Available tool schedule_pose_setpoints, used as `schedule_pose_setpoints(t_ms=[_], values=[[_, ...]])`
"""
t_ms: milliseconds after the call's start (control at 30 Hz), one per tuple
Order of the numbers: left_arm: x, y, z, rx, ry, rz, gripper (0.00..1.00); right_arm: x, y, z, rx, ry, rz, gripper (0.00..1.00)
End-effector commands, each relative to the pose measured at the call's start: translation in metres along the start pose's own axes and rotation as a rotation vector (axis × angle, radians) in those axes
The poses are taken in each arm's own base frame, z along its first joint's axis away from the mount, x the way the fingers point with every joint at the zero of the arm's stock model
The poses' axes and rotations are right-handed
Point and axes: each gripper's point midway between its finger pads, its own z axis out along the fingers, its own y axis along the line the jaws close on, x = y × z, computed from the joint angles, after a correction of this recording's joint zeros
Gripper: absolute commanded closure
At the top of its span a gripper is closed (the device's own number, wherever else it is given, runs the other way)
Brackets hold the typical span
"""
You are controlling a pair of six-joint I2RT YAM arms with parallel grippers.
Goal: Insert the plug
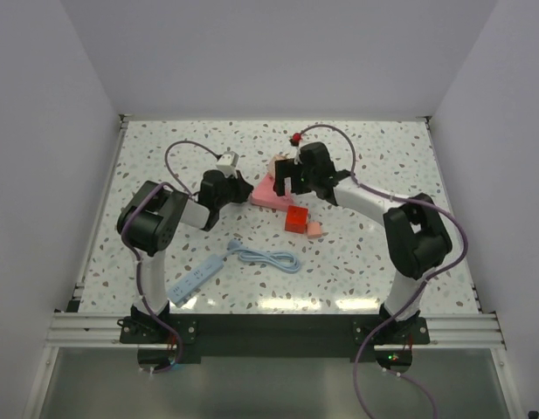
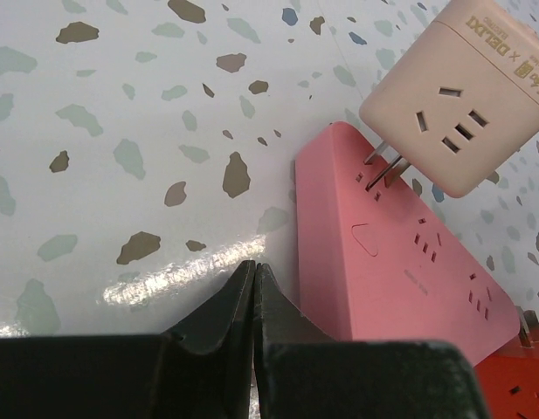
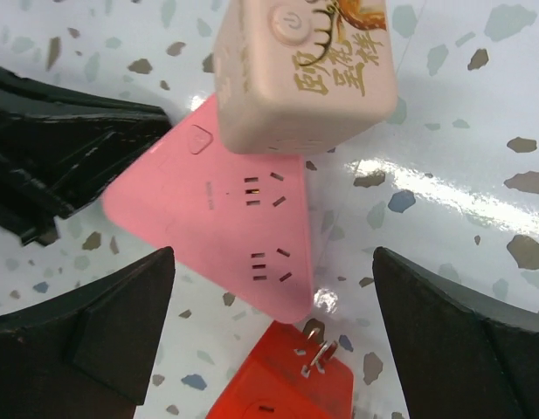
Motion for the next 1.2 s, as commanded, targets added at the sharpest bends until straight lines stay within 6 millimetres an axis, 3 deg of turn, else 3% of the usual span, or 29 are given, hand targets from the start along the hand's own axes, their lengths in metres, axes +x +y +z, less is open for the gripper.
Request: schedule_pose_setpoints(t_ms=[0,233,300,433,500,533,633,967,1167], values=[[-0.015,0.002,-0.006,0.000,-0.031,0.024,0.93,-0.043,0.020,-0.032,-0.100,-0.132,-0.011,0.01],[-0.021,0.003,-0.009,-0.004,-0.041,0.028,0.91,-0.086,0.018,-0.038,-0.192,-0.202,0.045,0.01],[-0.029,0.001,-0.011,0.002,-0.060,0.034,0.85,-0.095,0.012,-0.032,-0.199,-0.201,0.057,0.01],[-0.048,-0.006,-0.016,0.015,-0.099,0.041,0.62,-0.105,0.009,-0.021,-0.231,-0.198,0.069,0.01],[-0.056,-0.011,-0.019,0.026,-0.114,0.044,0.58,-0.112,0.006,-0.018,-0.242,-0.205,0.077,0.01],[-0.058,-0.012,-0.020,0.029,-0.118,0.040,0.50,-0.111,0.001,-0.012,-0.242,-0.196,0.086,0.01],[-0.060,-0.018,-0.023,0.053,-0.126,0.036,0.39,-0.112,-0.003,-0.002,-0.249,-0.183,0.096,0.01],[-0.036,-0.031,-0.018,0.165,-0.085,-0.012,0.37,-0.102,-0.007,0.028,-0.262,-0.135,0.107,0.02],[-0.034,-0.036,-0.016,0.181,-0.085,-0.010,0.37,-0.093,-0.011,0.038,-0.248,-0.106,0.110,0.02]])
